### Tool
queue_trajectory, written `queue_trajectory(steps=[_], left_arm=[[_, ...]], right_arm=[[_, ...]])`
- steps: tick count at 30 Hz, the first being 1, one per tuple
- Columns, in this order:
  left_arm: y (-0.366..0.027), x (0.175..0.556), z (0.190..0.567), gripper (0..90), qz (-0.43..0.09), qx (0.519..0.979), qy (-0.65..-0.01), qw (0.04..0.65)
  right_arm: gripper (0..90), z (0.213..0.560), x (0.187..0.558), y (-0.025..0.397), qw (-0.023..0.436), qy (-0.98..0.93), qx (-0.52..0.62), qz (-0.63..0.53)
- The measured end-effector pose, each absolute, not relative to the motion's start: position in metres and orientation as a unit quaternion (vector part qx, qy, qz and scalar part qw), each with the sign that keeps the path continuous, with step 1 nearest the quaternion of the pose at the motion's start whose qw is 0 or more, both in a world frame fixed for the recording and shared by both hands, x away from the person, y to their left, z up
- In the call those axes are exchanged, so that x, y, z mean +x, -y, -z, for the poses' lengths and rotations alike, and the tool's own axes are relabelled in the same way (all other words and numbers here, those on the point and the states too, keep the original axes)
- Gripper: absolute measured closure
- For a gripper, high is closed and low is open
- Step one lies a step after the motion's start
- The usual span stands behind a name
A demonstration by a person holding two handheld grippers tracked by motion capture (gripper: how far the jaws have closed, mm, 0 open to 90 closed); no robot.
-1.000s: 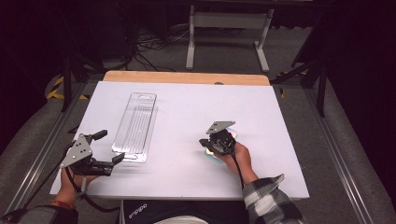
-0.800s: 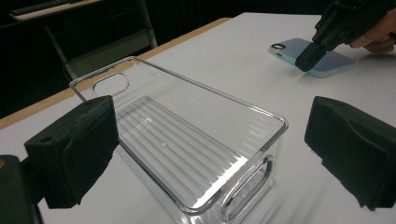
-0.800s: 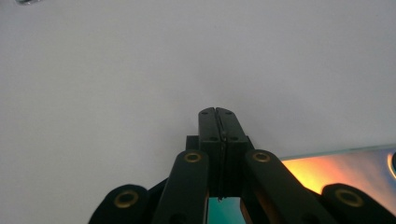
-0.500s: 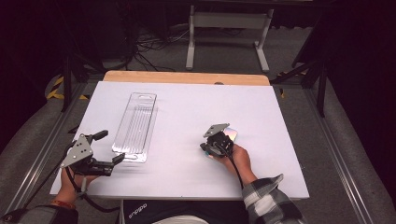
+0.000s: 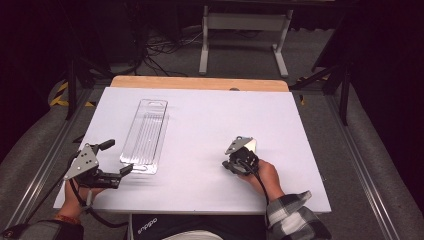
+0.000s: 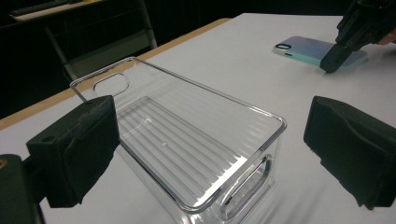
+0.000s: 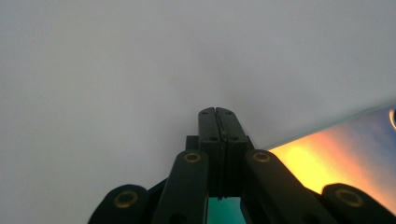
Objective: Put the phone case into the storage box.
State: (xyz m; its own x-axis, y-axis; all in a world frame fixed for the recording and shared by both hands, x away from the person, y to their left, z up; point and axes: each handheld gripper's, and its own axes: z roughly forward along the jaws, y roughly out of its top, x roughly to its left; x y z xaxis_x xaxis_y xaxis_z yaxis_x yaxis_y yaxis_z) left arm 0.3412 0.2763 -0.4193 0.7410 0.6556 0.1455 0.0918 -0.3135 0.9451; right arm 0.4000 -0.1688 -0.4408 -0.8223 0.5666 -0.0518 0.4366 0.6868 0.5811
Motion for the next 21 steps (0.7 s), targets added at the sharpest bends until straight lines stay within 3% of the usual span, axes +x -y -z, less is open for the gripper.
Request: queue_trajectory(steps=[11, 12, 16, 21], left_arm=[[-0.277, 0.34, 0.418, 4.2, -0.266, 0.763, -0.245, 0.535], [-0.277, 0.34, 0.418, 4.3, -0.266, 0.763, -0.246, 0.535], [-0.278, 0.341, 0.418, 4.4, -0.268, 0.764, -0.246, 0.533], [-0.276, 0.341, 0.419, 4.6, -0.265, 0.765, -0.246, 0.532]], right_arm=[[87.2, 0.439, 0.389, 0.195, 0.103, -0.904, 0.302, -0.283], [83.7, 0.439, 0.388, 0.197, 0.102, -0.904, 0.305, -0.283], [36.6, 0.433, 0.383, 0.199, 0.124, -0.89, 0.32, -0.299], [17.9, 0.409, 0.386, 0.206, 0.189, -0.84, 0.38, -0.336]])
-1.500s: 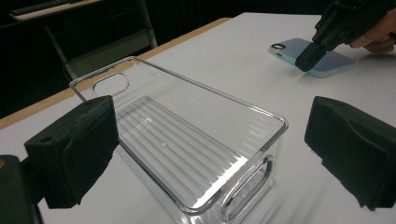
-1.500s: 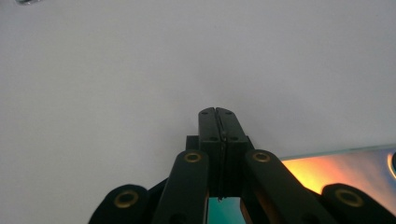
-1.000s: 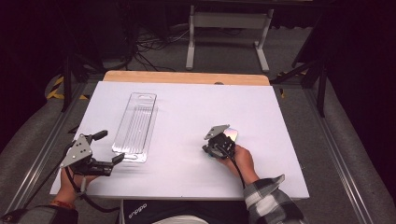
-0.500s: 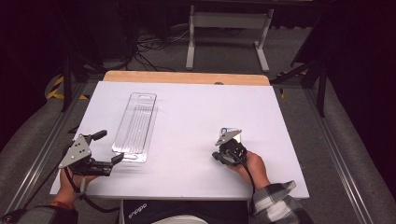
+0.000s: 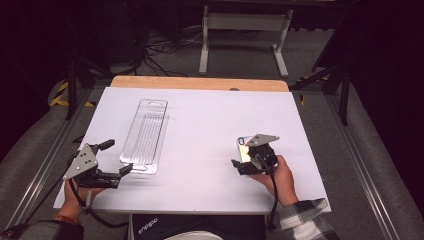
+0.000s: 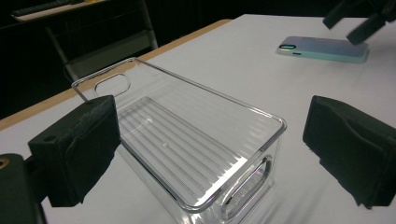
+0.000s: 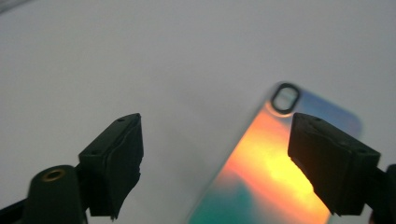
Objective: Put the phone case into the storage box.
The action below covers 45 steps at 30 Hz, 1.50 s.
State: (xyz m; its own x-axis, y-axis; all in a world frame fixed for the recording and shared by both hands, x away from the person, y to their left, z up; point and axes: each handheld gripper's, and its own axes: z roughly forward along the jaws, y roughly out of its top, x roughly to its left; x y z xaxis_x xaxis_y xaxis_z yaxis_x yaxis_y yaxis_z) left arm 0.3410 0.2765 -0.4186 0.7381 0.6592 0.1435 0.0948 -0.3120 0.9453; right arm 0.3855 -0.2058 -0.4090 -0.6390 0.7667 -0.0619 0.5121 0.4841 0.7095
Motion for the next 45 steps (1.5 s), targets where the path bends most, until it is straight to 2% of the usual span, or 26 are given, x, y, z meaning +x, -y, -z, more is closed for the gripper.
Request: queue_trajectory(steps=[2, 5, 8, 12, 14, 16, 18, 23, 27, 30, 32, 34, 38, 39, 41, 45], left_arm=[[-0.276, 0.341, 0.419, 4.6, -0.264, 0.766, -0.246, 0.532], [-0.276, 0.342, 0.419, 4.6, -0.263, 0.768, -0.244, 0.53], [-0.277, 0.341, 0.419, 4.9, -0.262, 0.766, -0.244, 0.534], [-0.277, 0.342, 0.419, 5.1, -0.258, 0.768, -0.244, 0.533], [-0.277, 0.342, 0.42, 5.1, -0.257, 0.769, -0.244, 0.533], [-0.276, 0.342, 0.42, 5.2, -0.254, 0.772, -0.242, 0.531], [-0.276, 0.342, 0.42, 5.2, -0.255, 0.771, -0.242, 0.531], [-0.276, 0.343, 0.421, 5.2, -0.254, 0.772, -0.242, 0.53], [-0.274, 0.343, 0.422, 5.4, -0.252, 0.774, -0.241, 0.529], [-0.274, 0.343, 0.421, 5.4, -0.253, 0.775, -0.239, 0.527], [-0.274, 0.343, 0.422, 5.5, -0.252, 0.774, -0.24, 0.529], [-0.274, 0.344, 0.422, 5.5, -0.253, 0.776, -0.237, 0.527], [-0.273, 0.344, 0.422, 5.6, -0.251, 0.778, -0.237, 0.525], [-0.272, 0.345, 0.423, 5.6, -0.249, 0.781, -0.234, 0.523], [-0.272, 0.345, 0.423, 5.5, -0.249, 0.782, -0.233, 0.522], [-0.271, 0.345, 0.424, 5.6, -0.245, 0.786, -0.231, 0.519]], right_arm=[[14.9, 0.402, 0.394, 0.21, 0.199, -0.821, 0.413, -0.341], [6.5, 0.402, 0.418, 0.213, 0.167, -0.818, 0.462, -0.298], [6.5, 0.41, 0.436, 0.215, 0.135, -0.816, 0.492, -0.272], [5.1, 0.412, 0.448, 0.214, 0.14, -0.813, 0.502, -0.261], [4.6, 0.411, 0.454, 0.212, 0.127, -0.813, 0.508, -0.255], [5.3, 0.411, 0.46, 0.212, 0.126, -0.808, 0.517, -0.251], [12.0, 0.412, 0.466, 0.21, 0.114, -0.81, 0.518, -0.252], [12.1, 0.421, 0.478, 0.207, 0.099, -0.819, 0.525, -0.21], [12.7, 0.423, 0.483, 0.206, 0.11, -0.819, 0.529, -0.193], [9.9, 0.427, 0.484, 0.202, 0.134, -0.825, 0.526, -0.155], [5.9, 0.432, 0.487, 0.203, 0.119, -0.827, 0.533, -0.136], [5.9, 0.434, 0.488, 0.208, 0.1, -0.821, 0.543, -0.144], [5.8, 0.434, 0.489, 0.208, 0.103, -0.816, 0.547, -0.154], [11.0, 0.432, 0.49, 0.211, 0.097, -0.807, 0.553, -0.185], [10.6, 0.433, 0.491, 0.215, 0.089, -0.795, 0.563, -0.206], [11.0, 0.435, 0.489, 0.209, 0.108, -0.803, 0.554, -0.193]])
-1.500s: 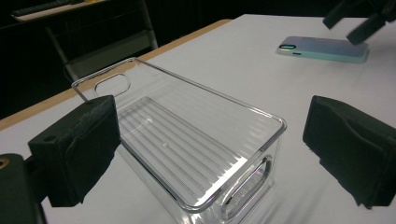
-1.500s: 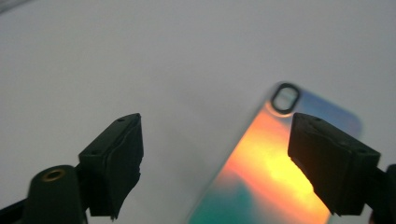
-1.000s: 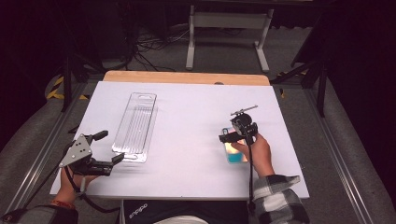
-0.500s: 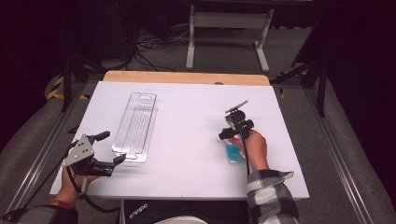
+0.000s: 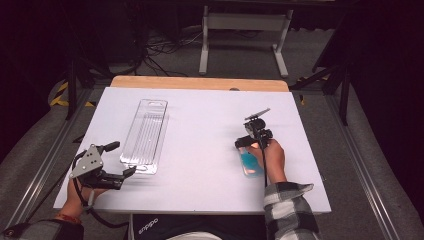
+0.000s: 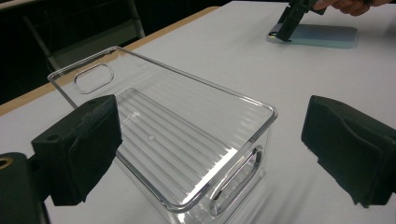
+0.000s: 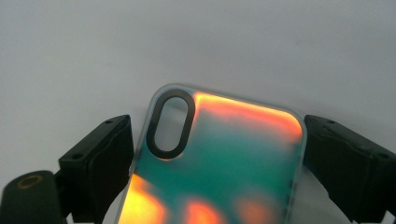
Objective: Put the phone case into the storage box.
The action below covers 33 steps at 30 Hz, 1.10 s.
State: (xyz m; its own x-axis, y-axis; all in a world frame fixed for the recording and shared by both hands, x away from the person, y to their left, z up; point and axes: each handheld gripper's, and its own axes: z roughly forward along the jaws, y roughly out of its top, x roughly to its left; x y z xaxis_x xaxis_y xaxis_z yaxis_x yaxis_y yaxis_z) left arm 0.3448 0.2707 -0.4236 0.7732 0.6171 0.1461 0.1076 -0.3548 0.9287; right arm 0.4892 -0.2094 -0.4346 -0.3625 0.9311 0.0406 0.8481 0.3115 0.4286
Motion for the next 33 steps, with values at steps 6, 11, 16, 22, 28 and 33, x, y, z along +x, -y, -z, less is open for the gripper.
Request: queue_trajectory(steps=[6, 11, 16, 22, 28, 33], left_arm=[[-0.271, 0.344, 0.423, 6.3, -0.248, 0.788, -0.227, 0.515], [-0.271, 0.344, 0.424, 6.5, -0.243, 0.79, -0.229, 0.515], [-0.27, 0.344, 0.424, 6.4, -0.252, 0.787, -0.231, 0.514], [-0.27, 0.343, 0.424, 6.8, -0.255, 0.786, -0.23, 0.513], [-0.27, 0.343, 0.424, 6.8, -0.255, 0.787, -0.23, 0.513], [-0.272, 0.342, 0.422, 6.8, -0.262, 0.776, -0.236, 0.523]], right_arm=[[11.2, 0.436, 0.489, 0.201, 0.127, -0.811, 0.548, -0.16], [11.7, 0.435, 0.491, 0.2, 0.125, -0.812, 0.549, -0.155], [13.1, 0.435, 0.49, 0.203, 0.121, -0.811, 0.547, -0.167], [14.0, 0.434, 0.489, 0.209, 0.113, -0.807, 0.546, -0.195], [14.5, 0.431, 0.485, 0.209, 0.11, -0.809, 0.536, -0.214], [14.9, 0.421, 0.477, 0.211, 0.134, -0.809, 0.523, -0.234]])
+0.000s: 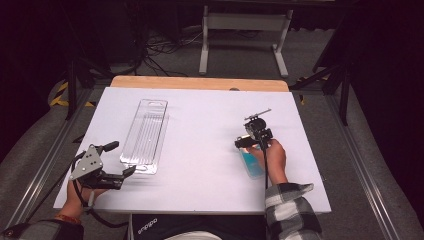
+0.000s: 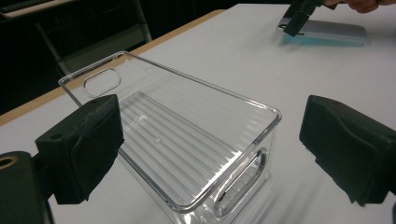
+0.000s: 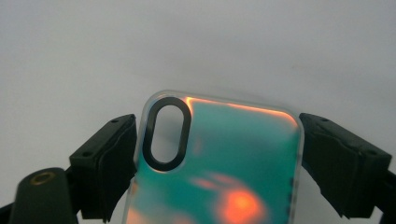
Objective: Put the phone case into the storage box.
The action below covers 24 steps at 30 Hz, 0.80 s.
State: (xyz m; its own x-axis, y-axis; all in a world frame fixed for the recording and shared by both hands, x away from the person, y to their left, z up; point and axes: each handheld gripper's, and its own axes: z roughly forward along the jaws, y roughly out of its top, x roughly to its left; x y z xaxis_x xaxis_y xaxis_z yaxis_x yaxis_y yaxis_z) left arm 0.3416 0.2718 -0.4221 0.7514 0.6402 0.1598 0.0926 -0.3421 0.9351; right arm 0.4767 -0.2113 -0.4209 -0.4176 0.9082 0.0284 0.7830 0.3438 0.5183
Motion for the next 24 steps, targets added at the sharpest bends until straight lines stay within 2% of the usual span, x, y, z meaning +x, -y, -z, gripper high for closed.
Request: queue_trajectory(steps=[10, 24], left_arm=[[-0.272, 0.342, 0.422, 6.4, -0.264, 0.775, -0.239, 0.522], [-0.273, 0.342, 0.422, 6.1, -0.264, 0.776, -0.237, 0.522]], right_arm=[[15.8, 0.398, 0.456, 0.223, 0.199, -0.791, 0.5, -0.293], [17.2, 0.382, 0.442, 0.226, 0.241, -0.771, 0.476, -0.349]])
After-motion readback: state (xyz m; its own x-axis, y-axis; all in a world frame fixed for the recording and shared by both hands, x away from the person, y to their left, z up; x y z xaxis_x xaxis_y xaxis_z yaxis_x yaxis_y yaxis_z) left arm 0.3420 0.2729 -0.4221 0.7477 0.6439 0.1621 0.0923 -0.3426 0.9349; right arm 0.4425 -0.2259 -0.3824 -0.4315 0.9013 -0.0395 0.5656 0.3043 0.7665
